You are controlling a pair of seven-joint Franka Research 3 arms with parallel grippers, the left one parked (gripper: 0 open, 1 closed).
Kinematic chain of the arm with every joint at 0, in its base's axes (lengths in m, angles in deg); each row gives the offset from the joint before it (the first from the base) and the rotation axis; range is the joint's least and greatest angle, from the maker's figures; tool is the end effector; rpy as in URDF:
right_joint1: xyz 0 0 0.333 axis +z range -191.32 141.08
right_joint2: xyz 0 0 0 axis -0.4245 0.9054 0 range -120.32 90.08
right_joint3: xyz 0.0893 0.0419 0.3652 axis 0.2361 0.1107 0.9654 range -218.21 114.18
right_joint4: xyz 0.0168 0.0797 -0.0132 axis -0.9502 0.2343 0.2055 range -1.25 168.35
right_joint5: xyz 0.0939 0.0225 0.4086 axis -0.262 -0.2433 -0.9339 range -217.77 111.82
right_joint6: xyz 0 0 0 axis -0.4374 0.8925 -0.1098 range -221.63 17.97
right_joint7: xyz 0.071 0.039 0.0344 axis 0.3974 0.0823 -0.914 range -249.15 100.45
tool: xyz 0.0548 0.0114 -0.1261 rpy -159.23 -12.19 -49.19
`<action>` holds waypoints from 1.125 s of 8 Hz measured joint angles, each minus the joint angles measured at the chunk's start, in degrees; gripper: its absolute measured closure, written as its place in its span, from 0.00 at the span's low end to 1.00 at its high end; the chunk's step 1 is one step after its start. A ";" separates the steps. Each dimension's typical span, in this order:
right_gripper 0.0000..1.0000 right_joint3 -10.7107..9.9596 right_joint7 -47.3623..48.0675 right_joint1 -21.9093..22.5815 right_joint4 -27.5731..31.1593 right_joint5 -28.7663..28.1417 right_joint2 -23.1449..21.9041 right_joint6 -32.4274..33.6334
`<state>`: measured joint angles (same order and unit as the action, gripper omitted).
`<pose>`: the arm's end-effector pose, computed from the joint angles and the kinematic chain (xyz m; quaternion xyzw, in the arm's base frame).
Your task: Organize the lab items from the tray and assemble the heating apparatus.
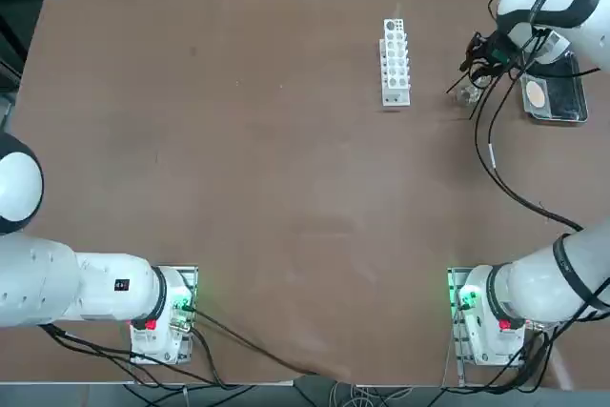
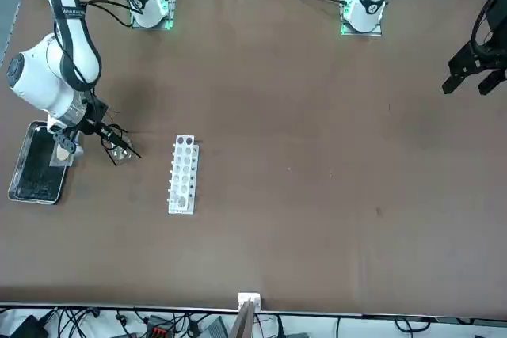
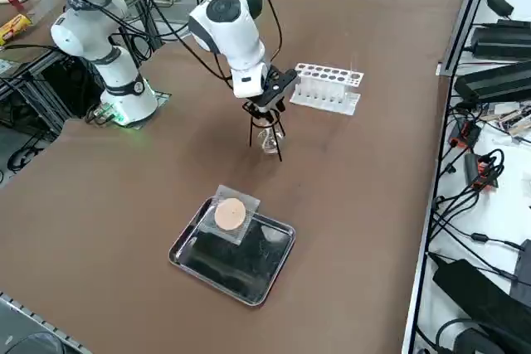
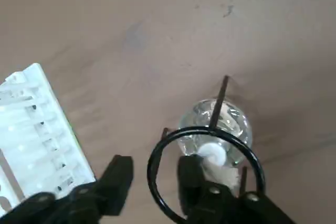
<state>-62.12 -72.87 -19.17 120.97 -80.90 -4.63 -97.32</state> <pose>0.5720 -0.0317 0.2976 -0.9628 0.2305 -0.0165 0.1397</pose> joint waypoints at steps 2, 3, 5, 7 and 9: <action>0.04 0.03 0.00 0.07 -0.56 0.00 -0.04 0.00; 0.00 0.05 0.00 0.13 -0.91 0.00 -0.34 0.00; 0.00 0.10 0.02 0.18 -1.28 0.00 -2.05 0.02; 0.00 0.08 1.81 0.15 -2.61 0.00 -3.82 2.18; 0.00 -0.63 3.13 -1.09 -7.80 3.61 -4.58 11.11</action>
<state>-62.75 -69.74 -20.26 113.18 -77.29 -9.20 -86.21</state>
